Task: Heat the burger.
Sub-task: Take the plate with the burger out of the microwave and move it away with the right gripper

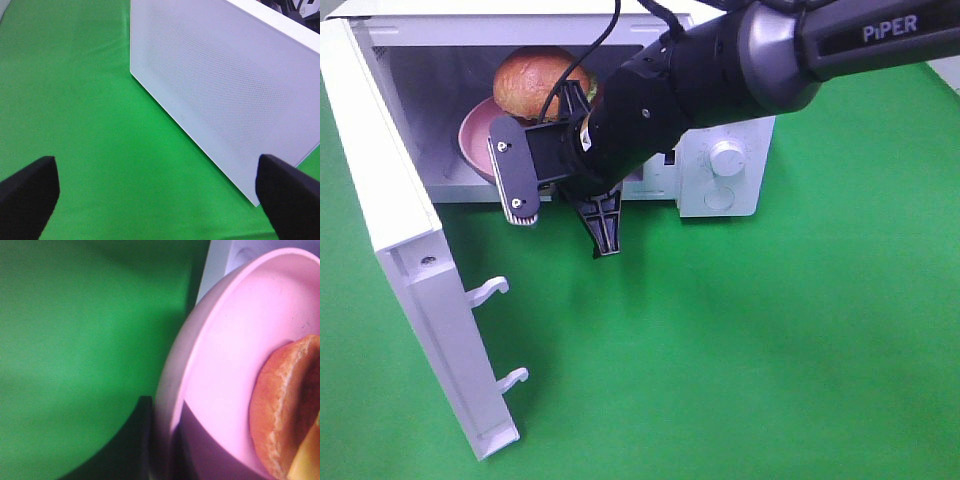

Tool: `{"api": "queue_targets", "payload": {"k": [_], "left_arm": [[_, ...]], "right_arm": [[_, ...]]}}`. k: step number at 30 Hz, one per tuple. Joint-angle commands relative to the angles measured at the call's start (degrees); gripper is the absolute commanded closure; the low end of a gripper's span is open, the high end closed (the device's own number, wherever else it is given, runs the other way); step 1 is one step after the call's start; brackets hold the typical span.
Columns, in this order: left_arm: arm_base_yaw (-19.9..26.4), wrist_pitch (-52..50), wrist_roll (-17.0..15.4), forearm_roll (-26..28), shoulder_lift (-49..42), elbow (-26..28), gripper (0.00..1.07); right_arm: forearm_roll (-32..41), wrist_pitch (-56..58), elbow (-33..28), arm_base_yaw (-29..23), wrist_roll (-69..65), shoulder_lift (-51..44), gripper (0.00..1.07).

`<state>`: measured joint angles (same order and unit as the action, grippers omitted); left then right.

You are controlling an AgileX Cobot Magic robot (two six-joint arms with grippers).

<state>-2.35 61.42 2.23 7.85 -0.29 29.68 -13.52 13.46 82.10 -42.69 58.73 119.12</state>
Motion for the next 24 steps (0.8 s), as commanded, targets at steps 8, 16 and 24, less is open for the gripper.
{"api": "queue_targets", "payload": {"k": [8, 16, 24], "left_arm": [[0.06, -0.29, 0.11, 0.11, -0.34, -0.29, 0.06], [0.06, -0.29, 0.11, 0.11, -0.34, -0.29, 0.06], [0.06, -0.29, 0.11, 0.11, -0.34, -0.29, 0.06]], "right_arm": [[-1.09, -8.08, -11.34, 0.57, 0.06, -7.68, 1.07], [-1.66, -13.46, -21.31, 0.57, 0.06, -13.01, 1.07], [-4.47, -17.07, -29.68, 0.57, 0.06, -17.82, 1.07]]}}
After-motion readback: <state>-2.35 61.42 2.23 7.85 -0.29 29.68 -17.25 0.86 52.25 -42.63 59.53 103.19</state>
